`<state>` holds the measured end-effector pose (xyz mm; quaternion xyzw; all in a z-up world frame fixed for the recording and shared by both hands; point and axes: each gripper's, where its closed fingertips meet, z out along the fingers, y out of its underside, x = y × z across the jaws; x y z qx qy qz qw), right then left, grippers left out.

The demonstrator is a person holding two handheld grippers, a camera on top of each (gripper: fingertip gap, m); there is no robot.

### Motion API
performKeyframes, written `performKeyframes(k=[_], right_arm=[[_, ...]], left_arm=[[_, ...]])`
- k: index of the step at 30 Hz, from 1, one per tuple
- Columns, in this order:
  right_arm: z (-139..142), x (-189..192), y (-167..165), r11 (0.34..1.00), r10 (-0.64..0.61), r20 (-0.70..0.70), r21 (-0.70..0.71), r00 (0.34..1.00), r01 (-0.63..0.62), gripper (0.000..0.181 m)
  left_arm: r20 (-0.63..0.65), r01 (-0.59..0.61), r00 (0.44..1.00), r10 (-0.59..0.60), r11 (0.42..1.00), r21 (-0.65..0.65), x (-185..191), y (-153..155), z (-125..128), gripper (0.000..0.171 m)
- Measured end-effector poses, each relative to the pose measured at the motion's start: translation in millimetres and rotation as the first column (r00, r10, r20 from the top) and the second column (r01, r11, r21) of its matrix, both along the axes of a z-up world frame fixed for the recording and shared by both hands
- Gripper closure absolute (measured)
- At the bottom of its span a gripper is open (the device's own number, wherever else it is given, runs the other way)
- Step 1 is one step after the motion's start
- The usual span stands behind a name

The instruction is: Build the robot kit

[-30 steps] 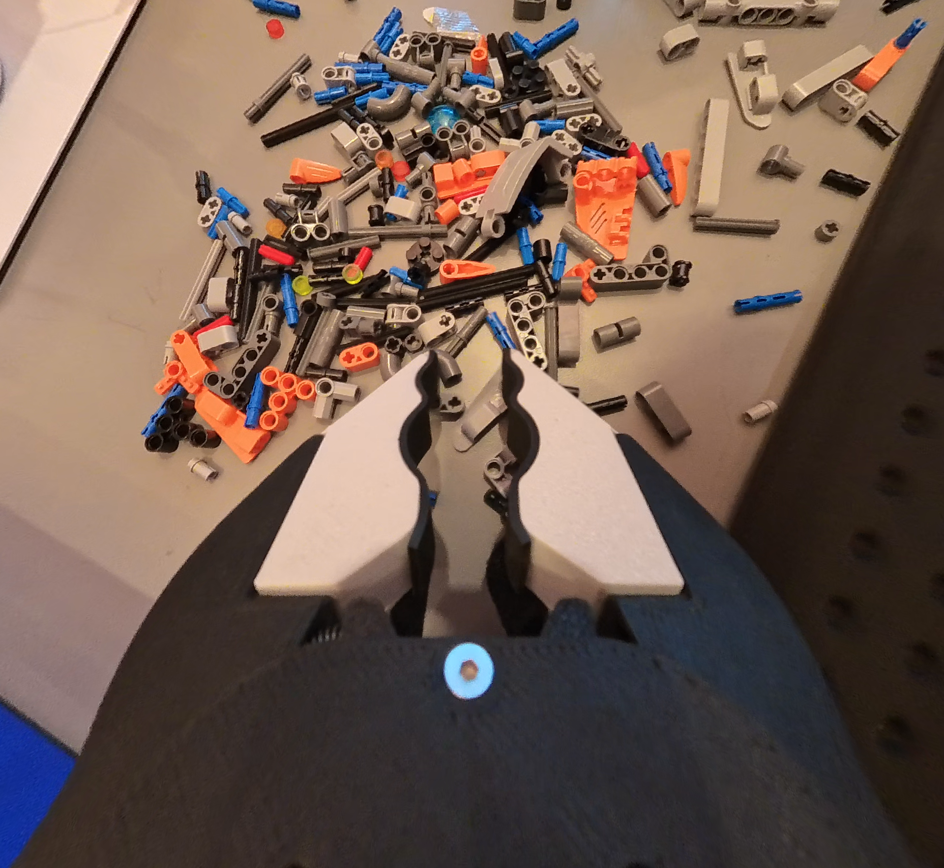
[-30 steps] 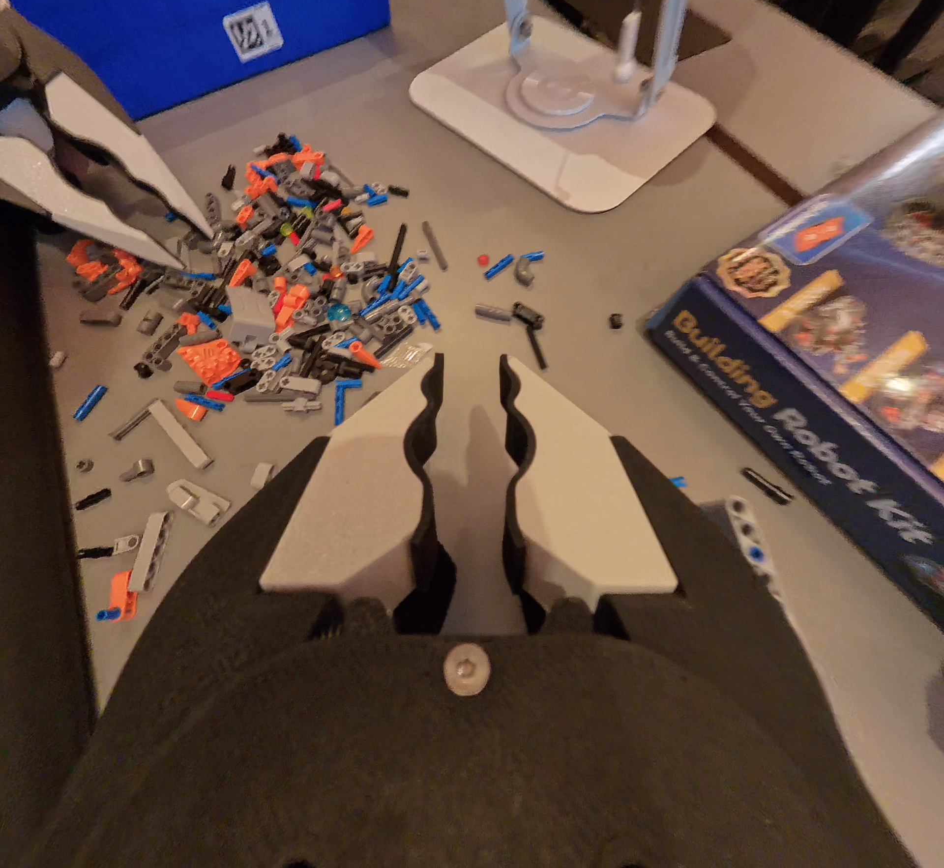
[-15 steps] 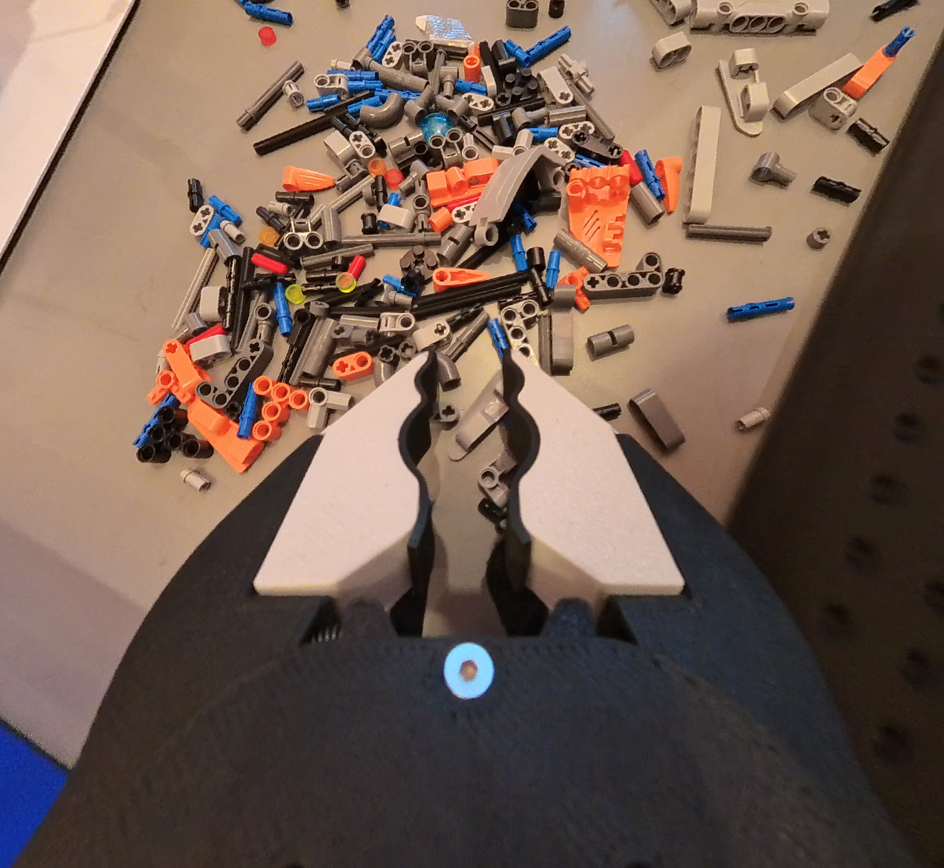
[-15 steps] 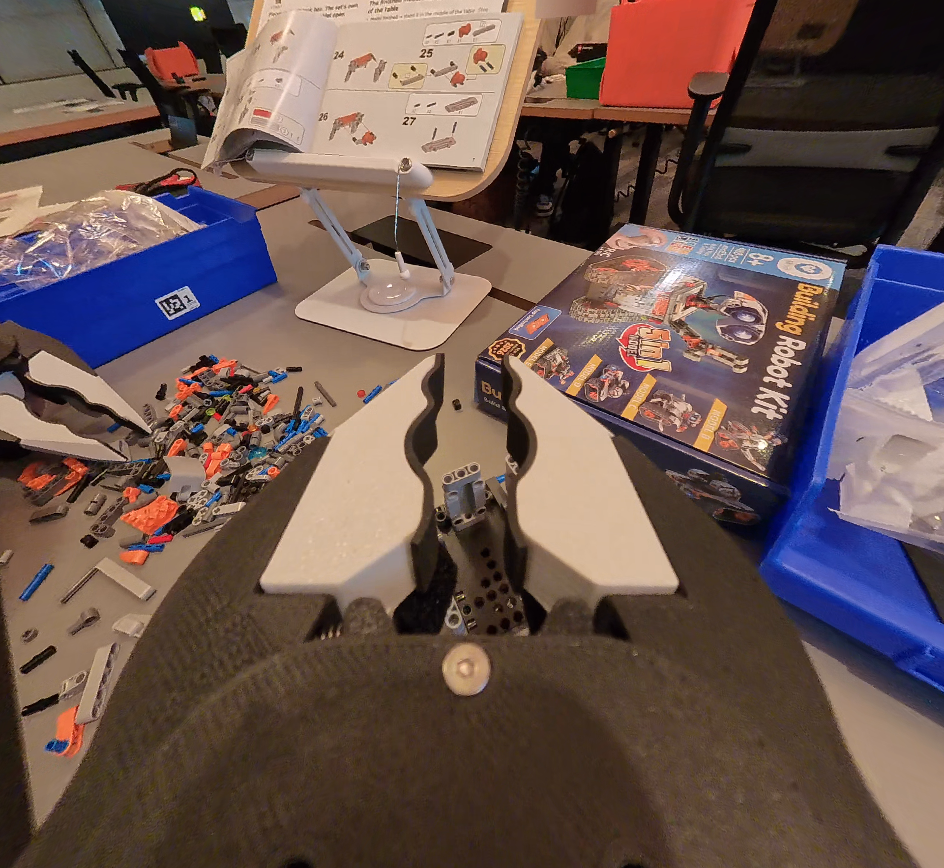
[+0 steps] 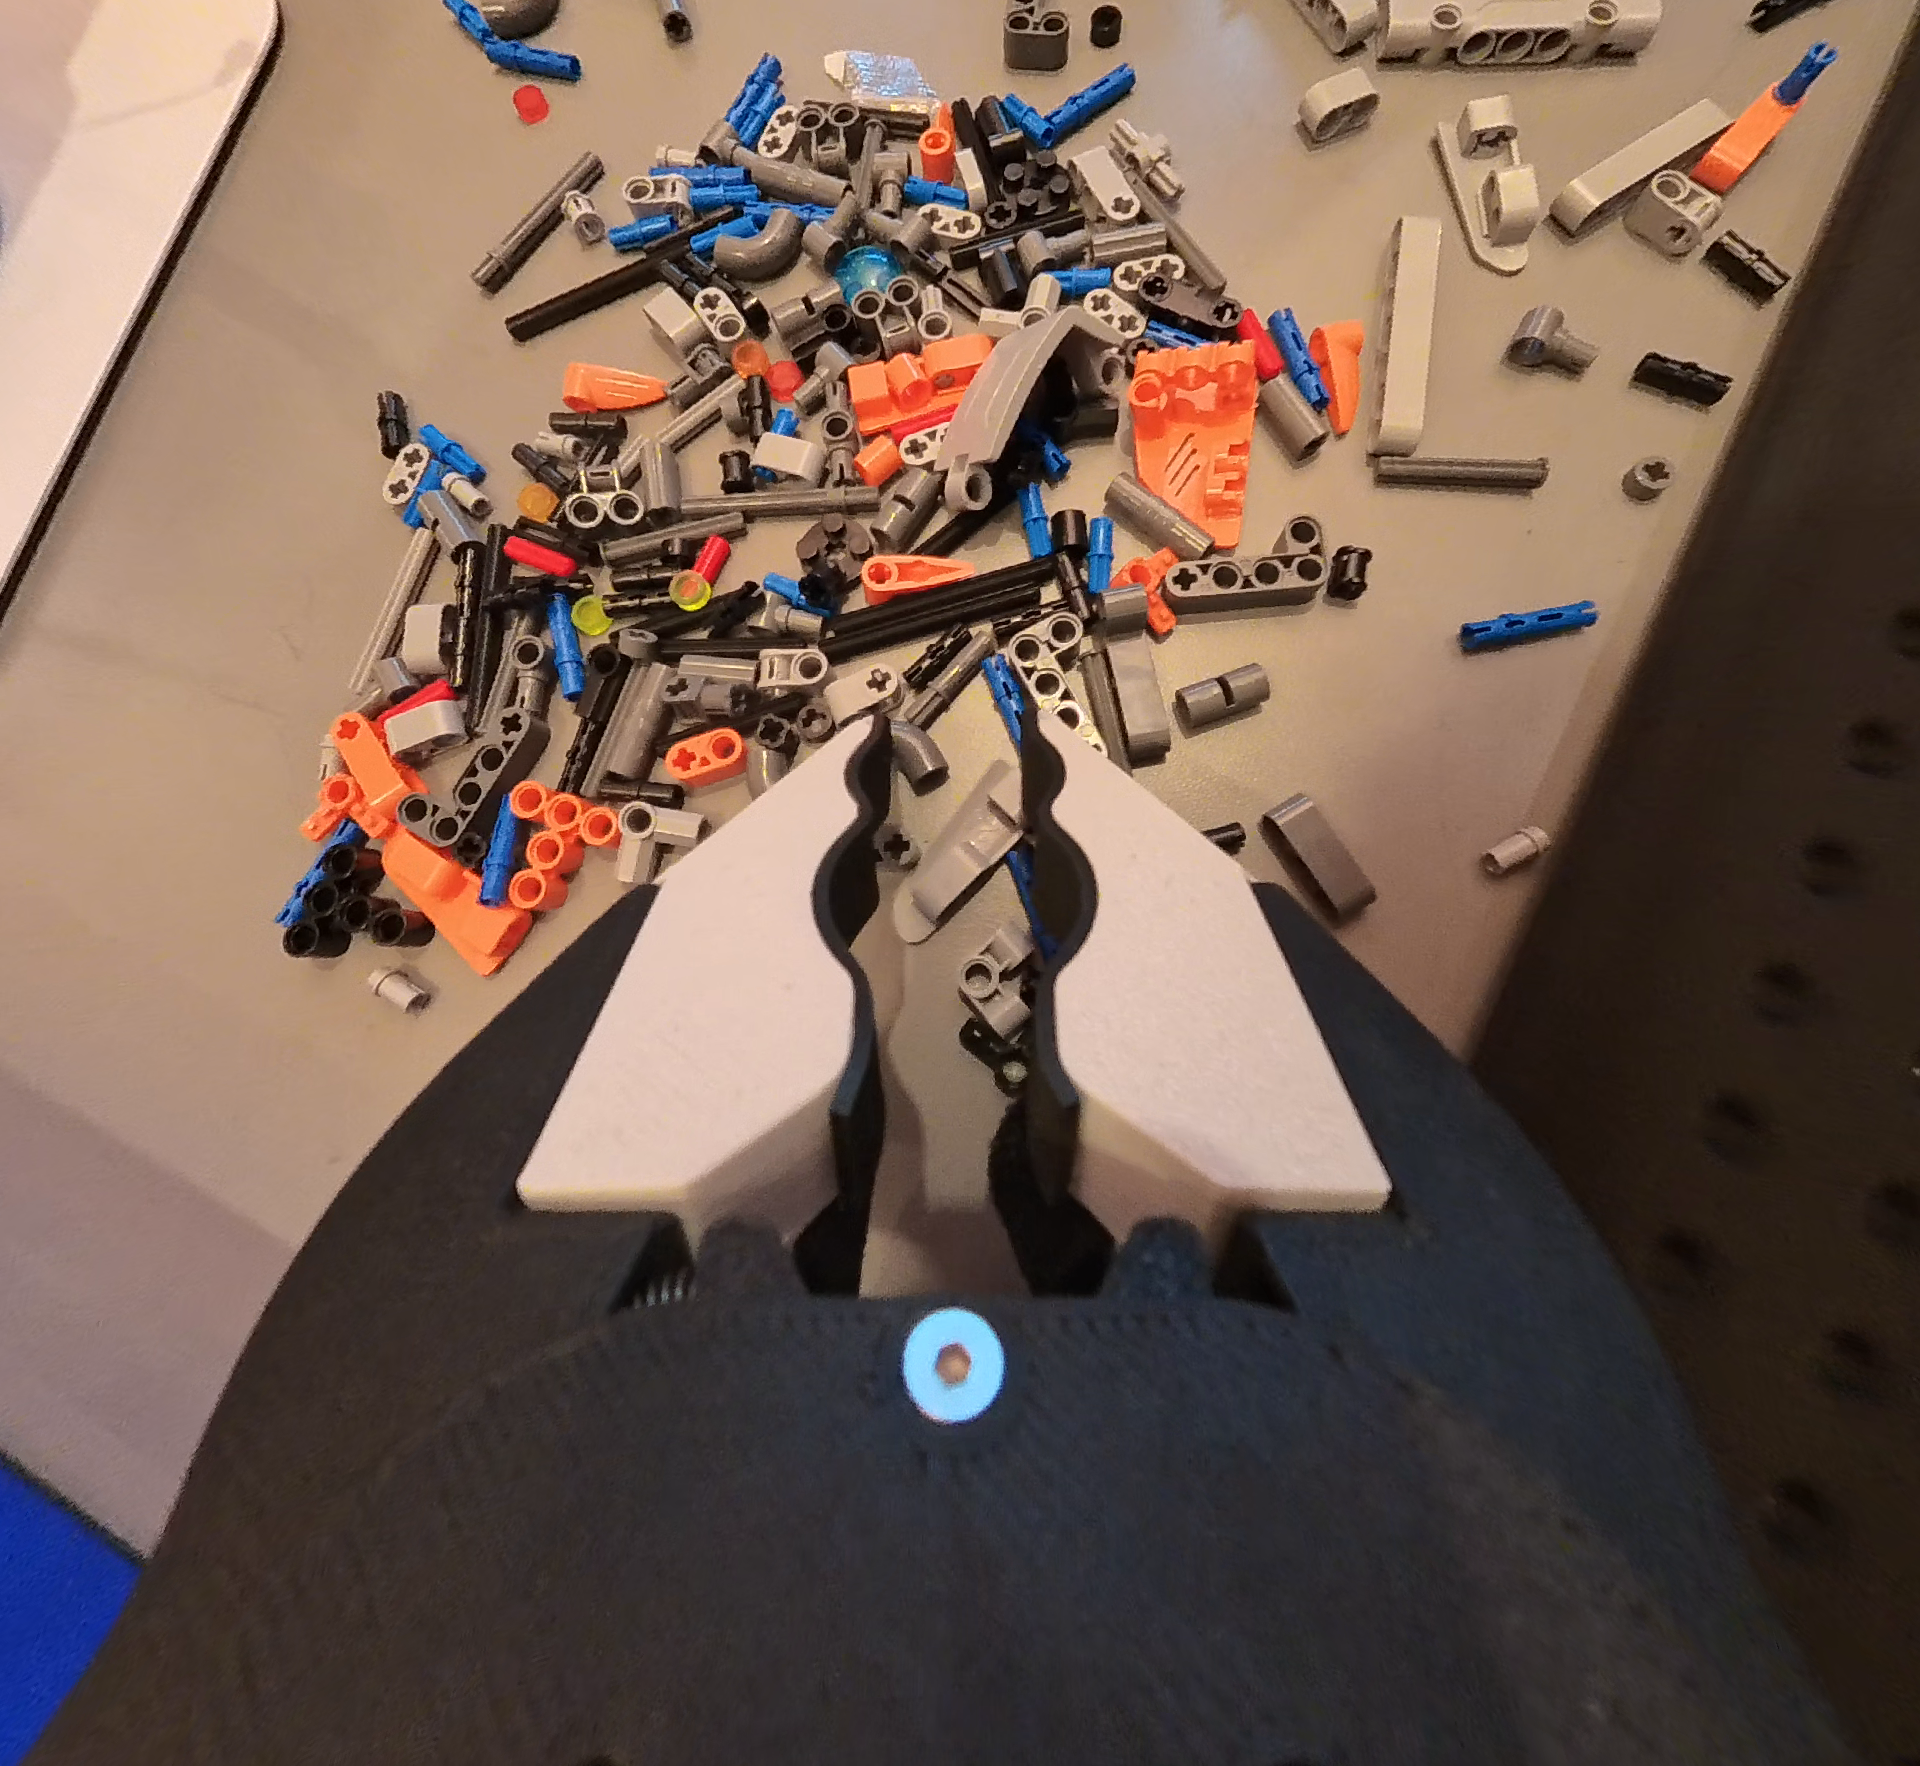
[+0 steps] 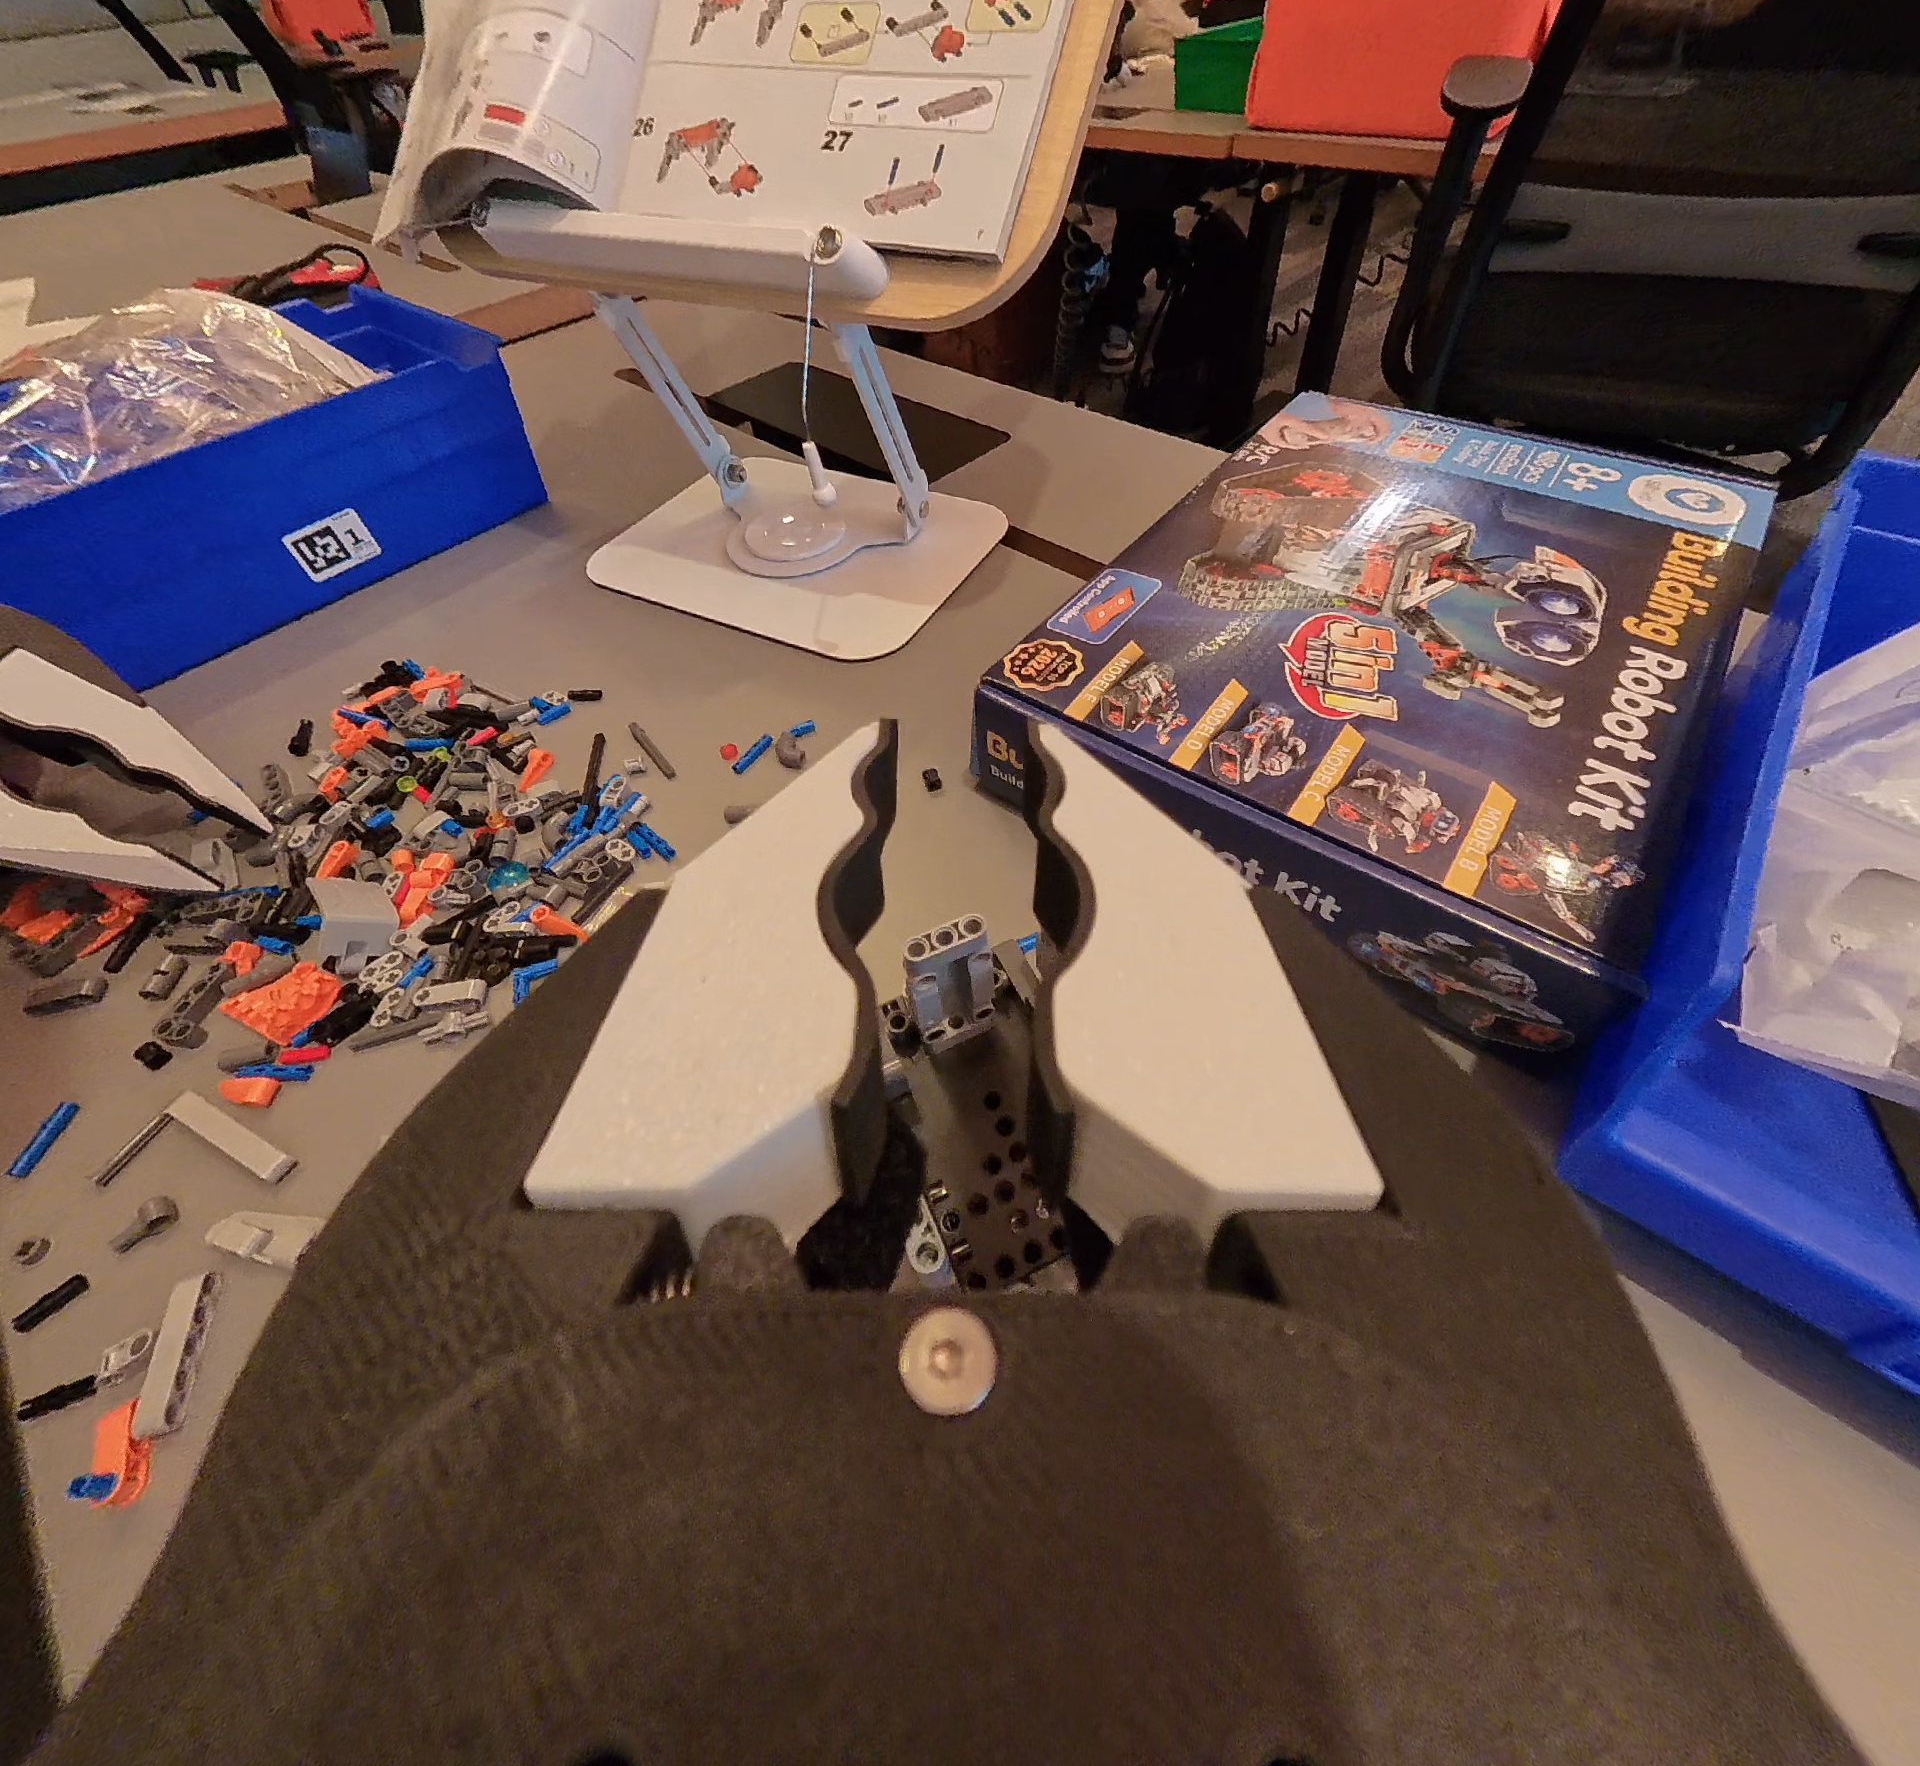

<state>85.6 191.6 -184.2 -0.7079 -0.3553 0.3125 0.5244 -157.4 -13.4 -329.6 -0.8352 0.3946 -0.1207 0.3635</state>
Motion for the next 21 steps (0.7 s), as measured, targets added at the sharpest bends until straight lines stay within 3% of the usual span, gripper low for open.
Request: performKeyframes(k=[21], right_arm=[[2.4, 3.9, 1.7, 1.000, -0.009, -0.017, 0.002, 1.000, 0.009, 0.161]], left_arm=[[0.006, -0.031, 1.000, 0.031, 0.999, 0.030, -5.1, 4.3, 5.1, 0.150]])
